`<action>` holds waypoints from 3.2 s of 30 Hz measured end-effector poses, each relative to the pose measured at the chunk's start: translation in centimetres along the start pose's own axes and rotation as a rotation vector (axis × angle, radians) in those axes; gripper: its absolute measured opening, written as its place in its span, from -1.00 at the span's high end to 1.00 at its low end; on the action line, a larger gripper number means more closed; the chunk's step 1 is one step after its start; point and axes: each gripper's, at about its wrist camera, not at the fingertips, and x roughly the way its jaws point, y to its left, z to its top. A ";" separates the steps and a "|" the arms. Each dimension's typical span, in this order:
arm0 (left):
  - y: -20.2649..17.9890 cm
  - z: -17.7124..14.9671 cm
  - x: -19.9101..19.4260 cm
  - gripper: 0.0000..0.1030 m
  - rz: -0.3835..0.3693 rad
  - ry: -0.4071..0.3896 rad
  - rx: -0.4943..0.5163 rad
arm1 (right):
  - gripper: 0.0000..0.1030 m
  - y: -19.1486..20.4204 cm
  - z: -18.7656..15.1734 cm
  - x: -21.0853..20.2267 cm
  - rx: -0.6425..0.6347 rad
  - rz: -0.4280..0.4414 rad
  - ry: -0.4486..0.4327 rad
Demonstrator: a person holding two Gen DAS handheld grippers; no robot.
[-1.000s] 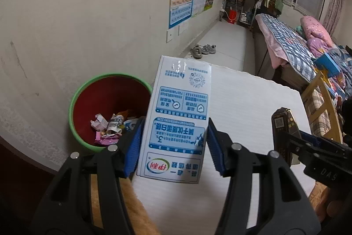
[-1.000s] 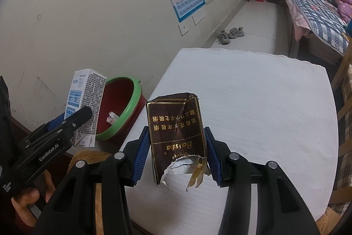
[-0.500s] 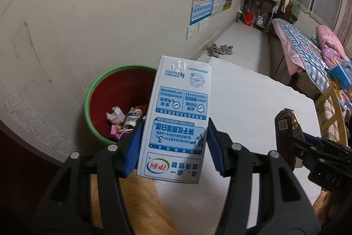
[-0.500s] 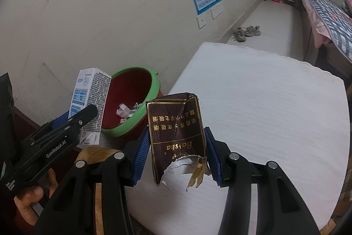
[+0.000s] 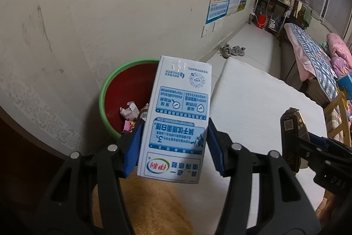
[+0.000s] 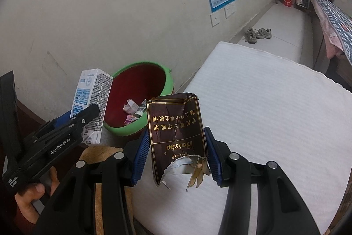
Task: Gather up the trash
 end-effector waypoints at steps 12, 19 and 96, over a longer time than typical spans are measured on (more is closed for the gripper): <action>2.9 0.4 1.1 -0.02 0.025 0.009 -0.017 | 0.09 2.5 1.9 2.3 -0.070 0.001 0.019; 4.4 1.3 1.7 -0.02 0.037 -0.001 -0.018 | 0.09 4.4 3.9 3.6 -0.121 0.004 0.008; -9.9 4.7 -13.3 -0.89 0.044 -0.440 0.050 | -0.86 -7.2 -5.9 -20.9 0.080 -0.135 -0.773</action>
